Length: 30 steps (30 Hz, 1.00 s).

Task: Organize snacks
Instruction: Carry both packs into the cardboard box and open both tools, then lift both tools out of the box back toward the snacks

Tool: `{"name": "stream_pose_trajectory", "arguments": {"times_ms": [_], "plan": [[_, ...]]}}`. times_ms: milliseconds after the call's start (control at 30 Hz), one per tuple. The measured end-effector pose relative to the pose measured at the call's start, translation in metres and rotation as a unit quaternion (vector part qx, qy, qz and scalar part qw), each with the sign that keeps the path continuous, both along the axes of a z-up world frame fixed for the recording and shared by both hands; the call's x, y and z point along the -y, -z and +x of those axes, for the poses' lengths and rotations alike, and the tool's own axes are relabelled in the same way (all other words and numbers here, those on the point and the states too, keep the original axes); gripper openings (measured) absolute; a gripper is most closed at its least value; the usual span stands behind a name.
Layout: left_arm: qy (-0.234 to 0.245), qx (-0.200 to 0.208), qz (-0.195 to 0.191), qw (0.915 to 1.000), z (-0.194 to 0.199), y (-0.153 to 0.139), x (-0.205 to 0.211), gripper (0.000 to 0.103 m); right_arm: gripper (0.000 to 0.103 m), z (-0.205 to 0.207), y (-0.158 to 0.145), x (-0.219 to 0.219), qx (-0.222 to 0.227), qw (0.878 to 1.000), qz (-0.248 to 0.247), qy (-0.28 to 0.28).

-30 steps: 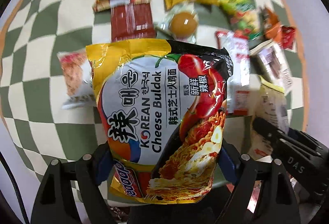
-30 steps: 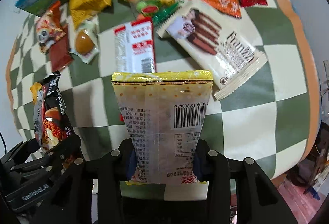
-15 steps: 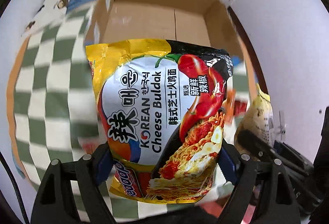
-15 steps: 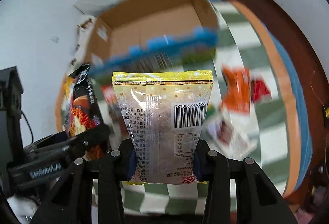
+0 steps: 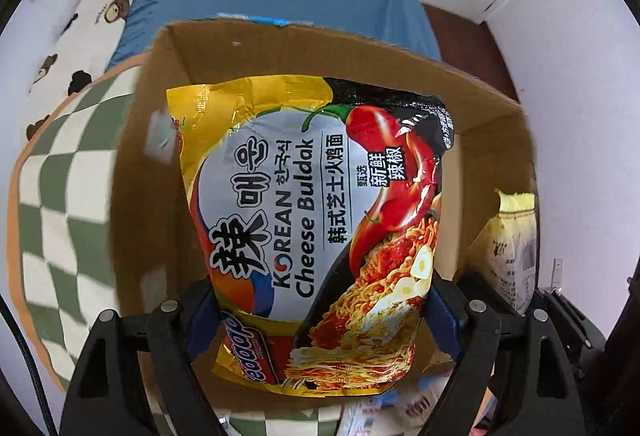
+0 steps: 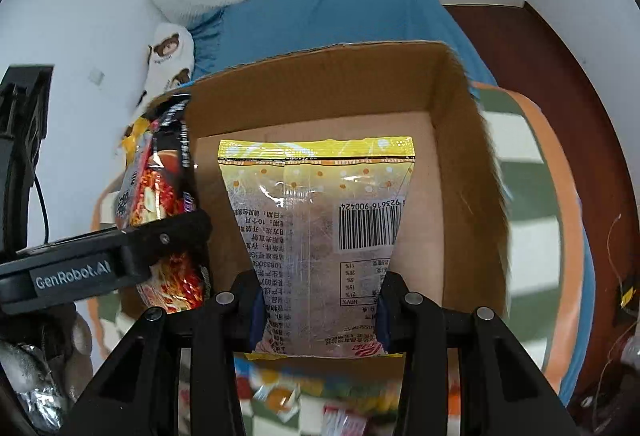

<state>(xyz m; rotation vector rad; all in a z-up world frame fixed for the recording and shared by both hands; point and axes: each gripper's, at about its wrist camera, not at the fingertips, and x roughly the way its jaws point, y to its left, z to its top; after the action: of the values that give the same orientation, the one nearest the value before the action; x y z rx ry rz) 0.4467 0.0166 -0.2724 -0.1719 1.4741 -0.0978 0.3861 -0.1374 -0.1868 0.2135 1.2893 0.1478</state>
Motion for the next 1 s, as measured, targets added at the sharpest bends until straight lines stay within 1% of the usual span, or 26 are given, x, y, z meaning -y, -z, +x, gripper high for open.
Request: {"name": "stream_pose_trajectory", "arguments": {"times_ms": [33,100,167,400,467,533,567,600,633,700,800,1000], "plan": [[0.002,-0.009,0.002,1.0000,0.009,0.011,0.001,0.085,0.044,0.008,0.008,-0.001,-0.003,1.000,0.001,-0.002],[0.000,-0.022,0.003,0.9998,0.022,0.024,0.002,0.085,0.044,0.031,0.027,-0.004,-0.015,1.000,-0.001,-0.009],[-0.004,-0.032,0.002,0.9995,0.030,0.036,0.001,0.085,0.044,0.044,0.044,-0.006,-0.023,1.000,-0.005,-0.016],[0.003,-0.045,0.007,0.9990,0.046,0.055,0.014,0.085,0.044,0.068,0.088,-0.016,-0.039,0.999,-0.013,-0.032],[0.007,-0.040,0.003,0.9992,0.048,0.057,0.018,0.085,0.046,0.073,0.097,-0.016,-0.043,0.998,-0.009,-0.033],[0.003,-0.035,0.012,0.9993,0.052,0.058,0.011,0.086,0.063,0.076,0.105,-0.016,-0.045,0.998,-0.012,-0.031],[0.003,-0.032,0.015,0.9994,0.051,0.057,0.011,0.089,0.085,0.078,0.107,-0.017,-0.043,0.998,-0.016,-0.032],[0.003,-0.031,0.018,0.9994,0.057,0.058,0.011,0.094,0.089,0.079,0.109,-0.016,-0.041,0.998,-0.022,-0.030],[0.003,-0.031,0.019,0.9993,0.056,0.057,0.012,0.094,0.089,0.079,0.110,-0.016,-0.040,0.998,-0.022,-0.031],[0.004,-0.030,0.019,0.9993,0.053,0.054,0.013,0.094,0.093,0.078,0.112,-0.014,-0.042,0.999,-0.019,-0.026],[0.005,-0.025,0.021,0.9995,0.048,0.049,0.013,0.094,0.093,0.073,0.112,-0.010,-0.042,0.999,-0.020,-0.021],[0.011,0.004,0.042,0.9990,0.022,0.028,0.019,0.094,0.093,0.049,0.097,-0.011,-0.029,0.999,-0.043,-0.013]]}}
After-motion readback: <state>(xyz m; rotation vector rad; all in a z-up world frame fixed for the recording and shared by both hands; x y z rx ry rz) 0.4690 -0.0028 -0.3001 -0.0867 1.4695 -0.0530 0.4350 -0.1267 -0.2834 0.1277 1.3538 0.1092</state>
